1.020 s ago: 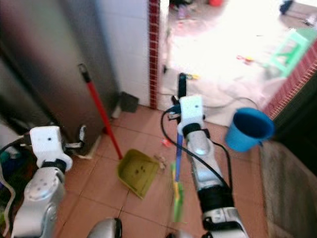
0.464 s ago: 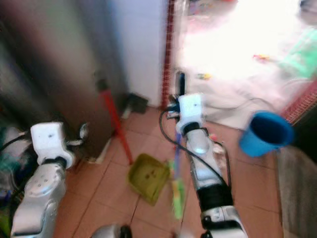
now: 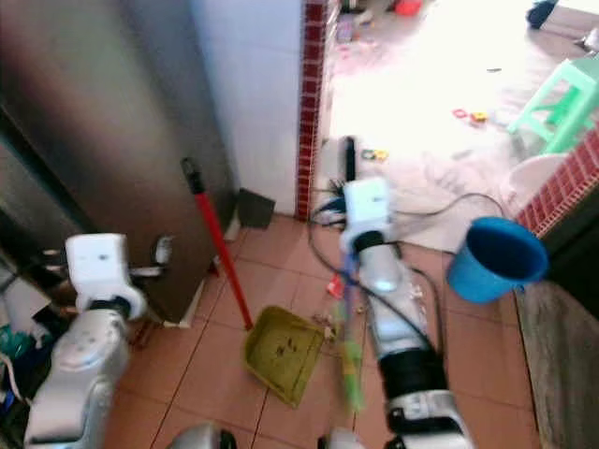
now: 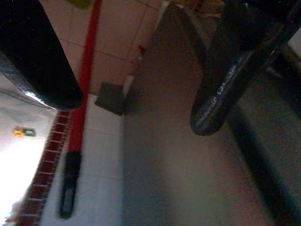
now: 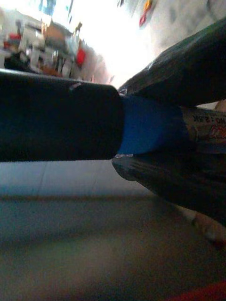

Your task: Sweep floor

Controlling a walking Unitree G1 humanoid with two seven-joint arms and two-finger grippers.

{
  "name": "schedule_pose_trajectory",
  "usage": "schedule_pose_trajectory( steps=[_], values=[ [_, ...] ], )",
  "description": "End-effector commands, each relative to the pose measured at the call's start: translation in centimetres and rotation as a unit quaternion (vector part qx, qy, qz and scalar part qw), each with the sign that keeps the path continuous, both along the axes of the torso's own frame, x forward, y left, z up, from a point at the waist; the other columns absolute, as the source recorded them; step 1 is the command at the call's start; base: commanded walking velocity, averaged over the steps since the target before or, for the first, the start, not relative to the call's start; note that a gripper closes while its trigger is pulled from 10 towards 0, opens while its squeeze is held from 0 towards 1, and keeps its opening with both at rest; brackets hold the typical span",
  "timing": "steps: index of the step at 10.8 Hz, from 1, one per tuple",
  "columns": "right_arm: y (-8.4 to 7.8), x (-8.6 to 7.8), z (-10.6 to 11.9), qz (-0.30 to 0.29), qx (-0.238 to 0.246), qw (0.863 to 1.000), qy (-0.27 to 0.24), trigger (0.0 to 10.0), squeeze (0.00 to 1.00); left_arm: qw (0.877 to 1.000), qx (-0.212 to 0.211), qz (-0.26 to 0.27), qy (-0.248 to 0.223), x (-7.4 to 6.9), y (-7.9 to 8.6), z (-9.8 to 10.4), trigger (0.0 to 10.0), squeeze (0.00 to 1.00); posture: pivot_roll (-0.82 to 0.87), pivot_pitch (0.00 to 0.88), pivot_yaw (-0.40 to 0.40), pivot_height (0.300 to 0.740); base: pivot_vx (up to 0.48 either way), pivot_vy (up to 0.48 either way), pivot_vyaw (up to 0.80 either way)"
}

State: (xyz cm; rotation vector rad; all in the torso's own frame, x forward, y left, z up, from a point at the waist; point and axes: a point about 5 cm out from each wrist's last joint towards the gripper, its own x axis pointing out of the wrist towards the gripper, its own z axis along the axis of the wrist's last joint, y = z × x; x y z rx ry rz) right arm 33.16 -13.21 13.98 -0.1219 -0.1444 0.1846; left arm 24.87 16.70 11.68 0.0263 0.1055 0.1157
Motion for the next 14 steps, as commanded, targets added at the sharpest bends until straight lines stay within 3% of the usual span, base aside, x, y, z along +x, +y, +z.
schedule_pose_trajectory(
  steps=[1,6,14],
  values=[
    [-0.44,0.16,1.16,-0.007,0.008,1.0,-0.025,10.0,0.0,1.0,0.001,-0.006,0.009,-0.08,-0.45,-0.23,10.0,0.0,0.02,0.078,0.009,0.74,0.0,0.0,0.0],
    [-0.48,0.22,1.07,-0.006,0.009,1.0,-0.02,10.0,0.0,1.0,0.0,-0.017,0.015,-0.06,-0.8,-0.41,10.0,0.0,0.01,0.073,0.005,0.74,0.0,0.0,-0.48],
    [-0.79,0.32,0.99,-0.009,0.003,1.0,-0.019,10.0,0.0,1.0,-0.003,-0.018,0.026,-0.1,-0.63,-0.74,10.0,0.0,0.01,0.068,0.008,0.74,0.375,0.227,-0.06]
  ],
)
